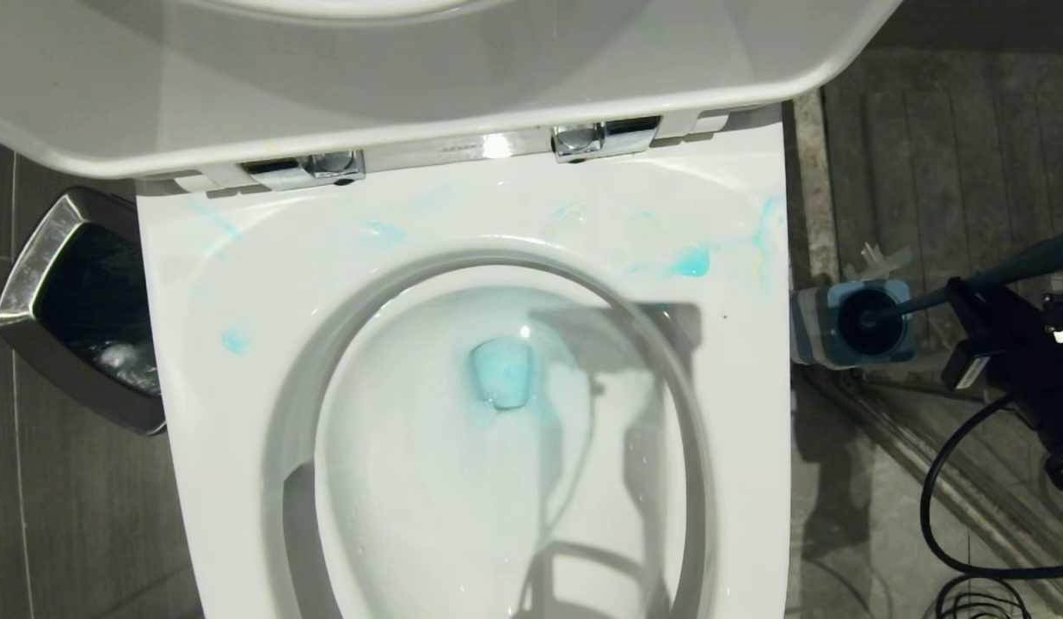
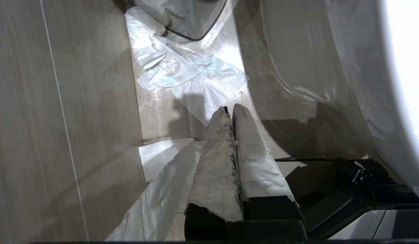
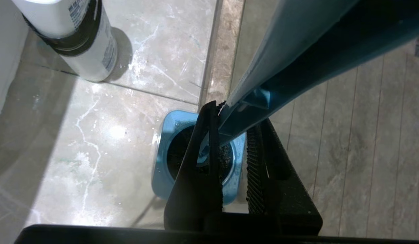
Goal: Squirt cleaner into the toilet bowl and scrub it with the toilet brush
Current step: Scrub the toilet bowl
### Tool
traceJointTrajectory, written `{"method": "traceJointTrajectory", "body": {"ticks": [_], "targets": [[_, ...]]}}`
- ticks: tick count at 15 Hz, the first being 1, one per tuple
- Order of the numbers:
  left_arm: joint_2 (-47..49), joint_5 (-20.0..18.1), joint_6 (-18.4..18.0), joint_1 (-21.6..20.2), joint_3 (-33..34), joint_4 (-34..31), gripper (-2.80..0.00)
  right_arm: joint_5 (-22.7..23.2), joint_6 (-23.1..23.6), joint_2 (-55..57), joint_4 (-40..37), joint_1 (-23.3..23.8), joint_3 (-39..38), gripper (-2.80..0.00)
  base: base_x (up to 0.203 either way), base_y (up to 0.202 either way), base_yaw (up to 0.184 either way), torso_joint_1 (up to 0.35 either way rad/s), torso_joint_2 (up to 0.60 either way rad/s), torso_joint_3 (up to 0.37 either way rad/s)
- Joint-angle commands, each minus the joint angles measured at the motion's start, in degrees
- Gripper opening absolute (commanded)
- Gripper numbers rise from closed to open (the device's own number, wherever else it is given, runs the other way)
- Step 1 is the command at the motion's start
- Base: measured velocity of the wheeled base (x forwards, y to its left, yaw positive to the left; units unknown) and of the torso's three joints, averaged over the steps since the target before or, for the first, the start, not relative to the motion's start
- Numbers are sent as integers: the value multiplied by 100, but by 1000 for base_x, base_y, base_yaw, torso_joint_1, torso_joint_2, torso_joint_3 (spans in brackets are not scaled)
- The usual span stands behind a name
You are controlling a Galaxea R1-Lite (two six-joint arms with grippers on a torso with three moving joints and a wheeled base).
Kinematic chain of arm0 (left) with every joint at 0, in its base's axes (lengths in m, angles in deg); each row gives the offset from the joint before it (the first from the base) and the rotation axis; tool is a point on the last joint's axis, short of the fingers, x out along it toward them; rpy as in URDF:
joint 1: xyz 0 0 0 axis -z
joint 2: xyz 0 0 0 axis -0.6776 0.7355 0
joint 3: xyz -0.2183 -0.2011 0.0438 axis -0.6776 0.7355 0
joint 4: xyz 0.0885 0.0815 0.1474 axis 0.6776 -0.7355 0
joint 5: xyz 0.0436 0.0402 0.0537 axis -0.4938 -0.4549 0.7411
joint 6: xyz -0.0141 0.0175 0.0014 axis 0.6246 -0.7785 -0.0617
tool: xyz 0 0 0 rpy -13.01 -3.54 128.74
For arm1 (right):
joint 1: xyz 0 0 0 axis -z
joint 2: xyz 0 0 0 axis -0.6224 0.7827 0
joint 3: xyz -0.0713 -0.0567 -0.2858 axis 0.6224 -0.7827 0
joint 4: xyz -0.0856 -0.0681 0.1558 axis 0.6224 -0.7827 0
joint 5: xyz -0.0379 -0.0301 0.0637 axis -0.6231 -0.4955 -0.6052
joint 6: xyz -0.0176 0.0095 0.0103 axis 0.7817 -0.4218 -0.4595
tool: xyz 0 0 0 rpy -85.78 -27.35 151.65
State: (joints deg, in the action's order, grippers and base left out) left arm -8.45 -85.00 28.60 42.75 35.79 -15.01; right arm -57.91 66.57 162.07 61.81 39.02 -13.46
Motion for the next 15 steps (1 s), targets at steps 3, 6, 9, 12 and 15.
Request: {"method": "traceJointTrajectory", "body": {"ticks": [3, 6, 9, 12, 15], "targets": [[5, 0, 0, -1, 1, -2, -280, 23, 9, -181, 32, -7, -492, -280, 0, 0, 0, 0, 0, 0], [5, 0, 0, -1, 2, -2, -280, 414, -14, -574, 32, -8, -731, -280, 0, 0, 0, 0, 0, 0], [5, 0, 0, -1, -1, -2, -280, 506, -131, -782, 32, -8, -711, -280, 0, 0, 0, 0, 0, 0], [5, 0, 0, -1, 2, -2, -280, 509, -136, -787, 32, -12, -1182, -280, 0, 0, 0, 0, 0, 0], [5, 0, 0, -1, 2, -2, -280, 52, -123, -813, -288, 0, -1592, -280, 0, 0, 0, 0, 0, 0]]}}
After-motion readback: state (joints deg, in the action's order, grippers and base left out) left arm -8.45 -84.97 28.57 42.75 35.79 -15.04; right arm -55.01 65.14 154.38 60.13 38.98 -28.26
